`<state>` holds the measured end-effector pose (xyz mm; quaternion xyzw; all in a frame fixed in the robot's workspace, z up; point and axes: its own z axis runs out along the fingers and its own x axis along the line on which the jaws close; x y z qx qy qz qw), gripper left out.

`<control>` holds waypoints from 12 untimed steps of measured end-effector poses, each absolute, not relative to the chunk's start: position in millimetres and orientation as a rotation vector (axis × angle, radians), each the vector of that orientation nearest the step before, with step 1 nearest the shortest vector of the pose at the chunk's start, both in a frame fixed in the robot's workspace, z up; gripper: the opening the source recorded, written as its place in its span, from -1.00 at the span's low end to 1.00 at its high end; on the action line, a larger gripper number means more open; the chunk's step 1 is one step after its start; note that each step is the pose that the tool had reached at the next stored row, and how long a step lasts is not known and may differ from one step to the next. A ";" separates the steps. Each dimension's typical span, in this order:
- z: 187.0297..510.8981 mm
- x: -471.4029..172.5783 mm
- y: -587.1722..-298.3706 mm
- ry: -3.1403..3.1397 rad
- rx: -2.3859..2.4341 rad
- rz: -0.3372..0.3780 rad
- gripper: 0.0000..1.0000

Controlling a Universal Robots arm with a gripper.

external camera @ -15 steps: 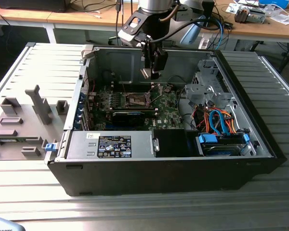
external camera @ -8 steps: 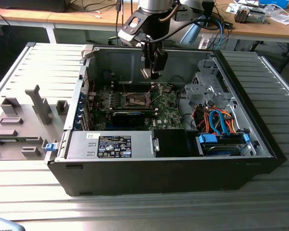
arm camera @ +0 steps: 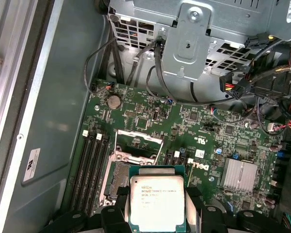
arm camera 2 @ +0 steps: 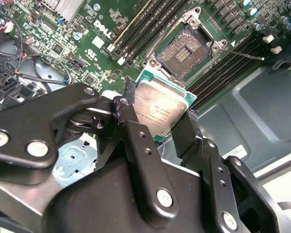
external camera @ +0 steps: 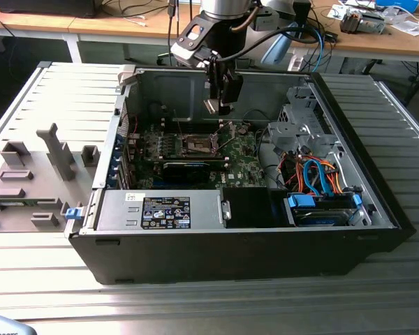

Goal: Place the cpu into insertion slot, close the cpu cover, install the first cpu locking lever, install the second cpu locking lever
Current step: 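Place the cpu into insertion slot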

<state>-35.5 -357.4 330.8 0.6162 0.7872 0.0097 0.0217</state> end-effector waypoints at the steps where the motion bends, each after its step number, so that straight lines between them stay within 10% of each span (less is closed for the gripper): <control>1: 330.8 -35.5 -357.4 2.439 1.910 0.030 0.08; 12: 330.8 -35.5 -357.4 2.426 1.926 0.030 0.08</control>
